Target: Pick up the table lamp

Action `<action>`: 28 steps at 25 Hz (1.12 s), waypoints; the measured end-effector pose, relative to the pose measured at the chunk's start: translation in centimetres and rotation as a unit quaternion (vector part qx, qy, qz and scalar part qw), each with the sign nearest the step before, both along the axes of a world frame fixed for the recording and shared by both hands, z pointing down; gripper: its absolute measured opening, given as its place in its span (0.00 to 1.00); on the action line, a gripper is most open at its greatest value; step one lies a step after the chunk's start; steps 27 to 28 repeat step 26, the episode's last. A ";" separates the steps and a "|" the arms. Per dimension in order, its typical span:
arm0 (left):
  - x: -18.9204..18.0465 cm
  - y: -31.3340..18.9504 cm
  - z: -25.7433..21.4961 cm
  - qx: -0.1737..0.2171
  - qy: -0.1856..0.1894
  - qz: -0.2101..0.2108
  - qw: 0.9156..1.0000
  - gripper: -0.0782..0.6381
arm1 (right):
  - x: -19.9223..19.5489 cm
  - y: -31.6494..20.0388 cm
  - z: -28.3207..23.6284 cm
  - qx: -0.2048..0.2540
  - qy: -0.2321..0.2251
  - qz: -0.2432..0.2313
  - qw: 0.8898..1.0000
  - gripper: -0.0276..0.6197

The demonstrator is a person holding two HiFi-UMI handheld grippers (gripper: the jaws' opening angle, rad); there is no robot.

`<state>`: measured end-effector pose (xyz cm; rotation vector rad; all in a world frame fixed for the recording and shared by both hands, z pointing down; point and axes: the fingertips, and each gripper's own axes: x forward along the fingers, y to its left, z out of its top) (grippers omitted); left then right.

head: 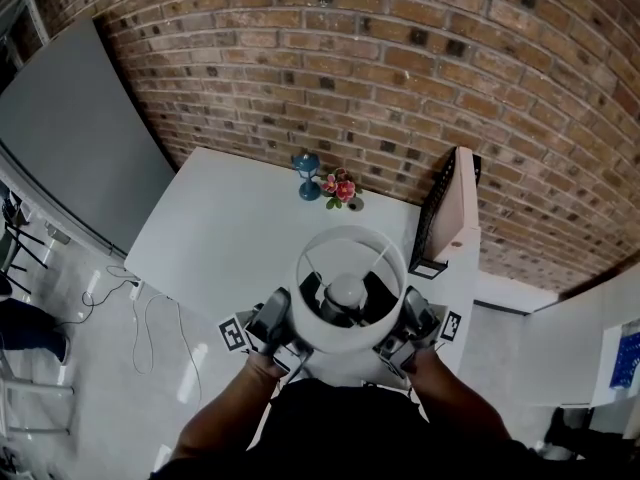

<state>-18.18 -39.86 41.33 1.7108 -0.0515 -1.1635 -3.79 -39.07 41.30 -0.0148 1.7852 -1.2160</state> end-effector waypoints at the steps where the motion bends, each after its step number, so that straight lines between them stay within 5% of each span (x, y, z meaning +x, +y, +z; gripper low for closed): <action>1: 0.0 0.0 0.0 0.000 0.000 0.000 1.000 0.76 | 0.0 0.0 0.0 0.001 0.000 -0.001 1.000 0.72; 28: -0.4 -0.7 -0.1 0.009 -0.001 -0.005 1.000 0.76 | -0.5 -0.6 0.0 0.005 0.003 -0.003 1.000 0.72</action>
